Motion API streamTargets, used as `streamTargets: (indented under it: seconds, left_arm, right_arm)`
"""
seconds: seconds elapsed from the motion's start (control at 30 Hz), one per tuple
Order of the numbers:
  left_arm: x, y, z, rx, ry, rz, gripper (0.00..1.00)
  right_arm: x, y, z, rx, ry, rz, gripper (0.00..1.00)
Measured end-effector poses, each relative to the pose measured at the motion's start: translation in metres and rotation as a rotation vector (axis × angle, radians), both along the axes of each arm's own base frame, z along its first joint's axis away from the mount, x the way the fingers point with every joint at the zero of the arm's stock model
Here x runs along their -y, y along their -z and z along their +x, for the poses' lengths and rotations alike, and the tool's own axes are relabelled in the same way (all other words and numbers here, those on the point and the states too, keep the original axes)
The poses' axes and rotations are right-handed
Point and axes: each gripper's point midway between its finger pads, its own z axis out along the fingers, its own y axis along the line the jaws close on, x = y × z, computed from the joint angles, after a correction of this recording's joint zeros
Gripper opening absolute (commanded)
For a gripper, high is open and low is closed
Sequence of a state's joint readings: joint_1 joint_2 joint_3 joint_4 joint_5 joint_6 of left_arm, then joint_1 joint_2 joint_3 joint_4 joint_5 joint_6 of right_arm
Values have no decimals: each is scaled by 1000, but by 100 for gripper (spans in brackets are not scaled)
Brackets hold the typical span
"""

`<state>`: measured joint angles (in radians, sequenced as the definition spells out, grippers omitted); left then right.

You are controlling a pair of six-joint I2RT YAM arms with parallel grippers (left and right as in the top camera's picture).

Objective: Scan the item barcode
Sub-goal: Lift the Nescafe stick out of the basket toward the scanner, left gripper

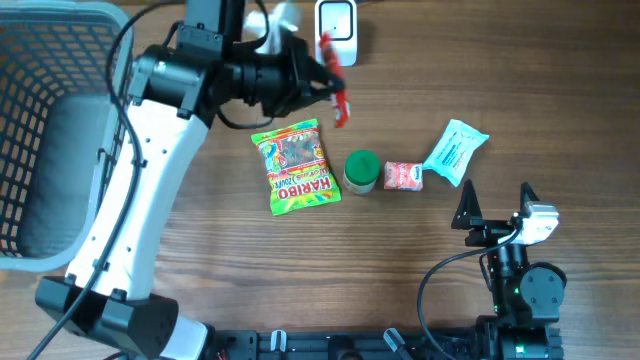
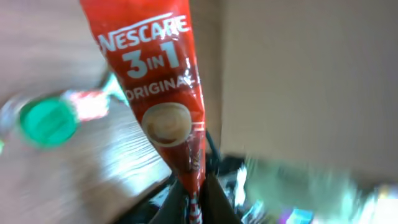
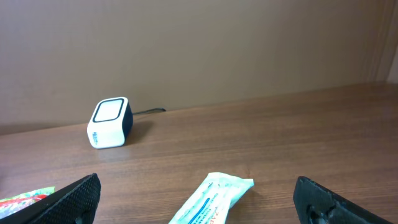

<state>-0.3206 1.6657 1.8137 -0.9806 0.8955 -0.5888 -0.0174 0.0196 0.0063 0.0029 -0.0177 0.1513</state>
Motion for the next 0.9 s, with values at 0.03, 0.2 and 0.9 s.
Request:
streamTargets:
  seconds: [0.03, 0.2, 0.9]
  left_arm:
    - [8, -8, -10, 83, 102, -40, 4]
    - [31, -47, -61, 498, 519, -283, 4]
    - [39, -43, -44, 938, 599, -182, 4]
  right_arm:
    - [0, 0, 0, 0, 0, 0, 100]
    - [0, 0, 0, 0, 0, 0, 100]
    - [0, 0, 0, 0, 0, 0, 100]
